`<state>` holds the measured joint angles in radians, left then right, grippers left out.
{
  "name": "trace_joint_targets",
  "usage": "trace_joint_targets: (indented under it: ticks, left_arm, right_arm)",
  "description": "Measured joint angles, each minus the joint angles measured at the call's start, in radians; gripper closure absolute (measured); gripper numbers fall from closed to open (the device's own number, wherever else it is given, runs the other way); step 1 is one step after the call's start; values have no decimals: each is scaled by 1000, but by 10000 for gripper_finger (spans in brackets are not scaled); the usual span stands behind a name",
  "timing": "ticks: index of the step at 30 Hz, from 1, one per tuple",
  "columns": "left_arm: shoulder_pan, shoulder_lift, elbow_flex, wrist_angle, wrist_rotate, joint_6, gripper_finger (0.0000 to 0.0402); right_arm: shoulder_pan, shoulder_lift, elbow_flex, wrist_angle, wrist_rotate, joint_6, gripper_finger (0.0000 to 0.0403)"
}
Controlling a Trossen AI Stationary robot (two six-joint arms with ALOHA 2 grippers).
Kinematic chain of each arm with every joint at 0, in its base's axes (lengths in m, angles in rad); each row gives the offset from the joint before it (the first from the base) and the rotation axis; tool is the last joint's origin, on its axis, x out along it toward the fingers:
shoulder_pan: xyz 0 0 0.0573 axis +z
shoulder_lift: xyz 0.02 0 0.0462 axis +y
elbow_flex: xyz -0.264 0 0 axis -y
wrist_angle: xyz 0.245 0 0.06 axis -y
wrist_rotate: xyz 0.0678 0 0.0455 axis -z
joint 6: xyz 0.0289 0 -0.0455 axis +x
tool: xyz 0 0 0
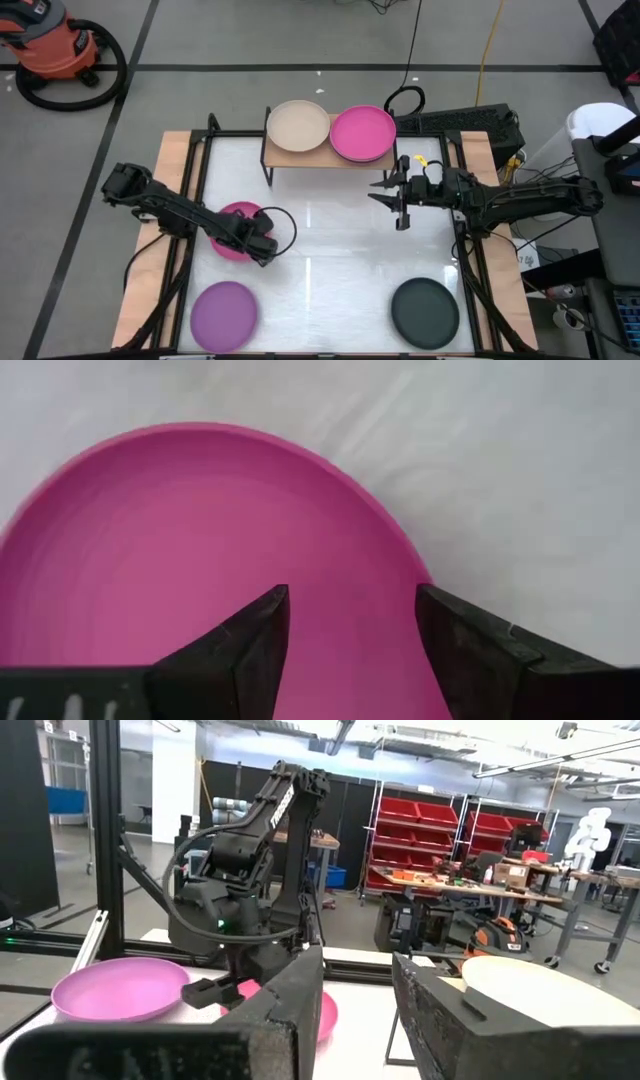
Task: Place and stack plates onto a shelf
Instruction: Stack the pink plate on top of the white plate on the shelf
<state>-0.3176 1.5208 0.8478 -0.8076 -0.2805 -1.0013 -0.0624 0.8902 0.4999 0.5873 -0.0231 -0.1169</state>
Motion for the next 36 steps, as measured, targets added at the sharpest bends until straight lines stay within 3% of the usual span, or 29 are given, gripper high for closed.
trace_joint_targets:
  ticks: [19, 26, 29, 32, 36]
  left_arm:
    - [-71, 1, 4, 70, 25, 5, 179]
    - [-55, 84, -20, 58, 31, -3, 179]
    - [-47, 112, -15, 78, 38, 67, 183]
    - [-42, 129, -16, 99, 54, 133, 219]
    - [-43, 126, -10, 109, 76, 187, 317]
  right_arm:
    - [0, 0, 0, -24, 1, 27, 298]
    - [0, 1, 1, -46, 2, 50, 298]
    - [0, 4, 2, -46, 1, 54, 298]
    - [0, 12, 2, -36, 1, 62, 298]
    - [0, 15, 2, -39, 1, 79, 298]
